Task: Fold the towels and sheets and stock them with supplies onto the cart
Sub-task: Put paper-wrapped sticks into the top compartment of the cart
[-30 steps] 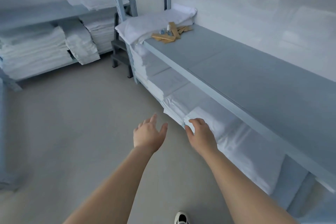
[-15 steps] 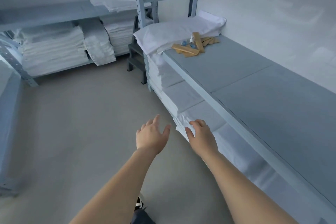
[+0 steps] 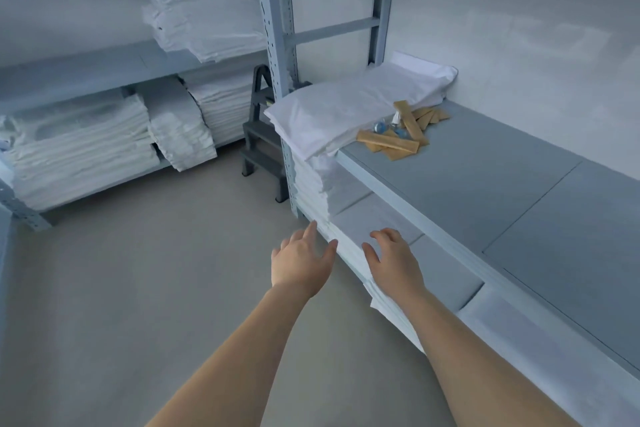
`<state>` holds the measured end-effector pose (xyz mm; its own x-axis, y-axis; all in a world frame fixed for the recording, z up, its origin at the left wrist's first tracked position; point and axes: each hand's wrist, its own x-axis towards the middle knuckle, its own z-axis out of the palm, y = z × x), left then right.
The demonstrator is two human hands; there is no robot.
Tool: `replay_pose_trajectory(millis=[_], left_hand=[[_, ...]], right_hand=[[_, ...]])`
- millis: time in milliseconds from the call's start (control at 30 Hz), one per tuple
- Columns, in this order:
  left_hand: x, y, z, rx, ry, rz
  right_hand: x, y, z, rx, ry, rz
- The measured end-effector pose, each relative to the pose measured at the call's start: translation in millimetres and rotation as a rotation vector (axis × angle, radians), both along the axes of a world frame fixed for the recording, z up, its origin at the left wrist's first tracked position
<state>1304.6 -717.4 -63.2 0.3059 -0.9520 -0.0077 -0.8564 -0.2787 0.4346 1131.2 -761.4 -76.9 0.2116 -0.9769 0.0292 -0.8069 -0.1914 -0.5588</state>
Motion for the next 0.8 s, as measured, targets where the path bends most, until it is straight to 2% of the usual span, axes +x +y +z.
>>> replay_pose_trajectory(millis=[333,633,800], left_hand=[[36.7,-131.7,-20.6,0.013,0.005,-0.173],[48.6,-299.7,-29.9,0.015,-0.107,-0.35],[43.0,-383.5,-28.9,0.028,-0.144,-0.446]], right_hand=[[30.8,-102.3,-17.7,0.037,0.037,-0.142],[41.7,-239.0,-38.2,0.018,-0.033,-0.286],[41.5,-306.2,-35.2,0.058,0.02,-0.337]])
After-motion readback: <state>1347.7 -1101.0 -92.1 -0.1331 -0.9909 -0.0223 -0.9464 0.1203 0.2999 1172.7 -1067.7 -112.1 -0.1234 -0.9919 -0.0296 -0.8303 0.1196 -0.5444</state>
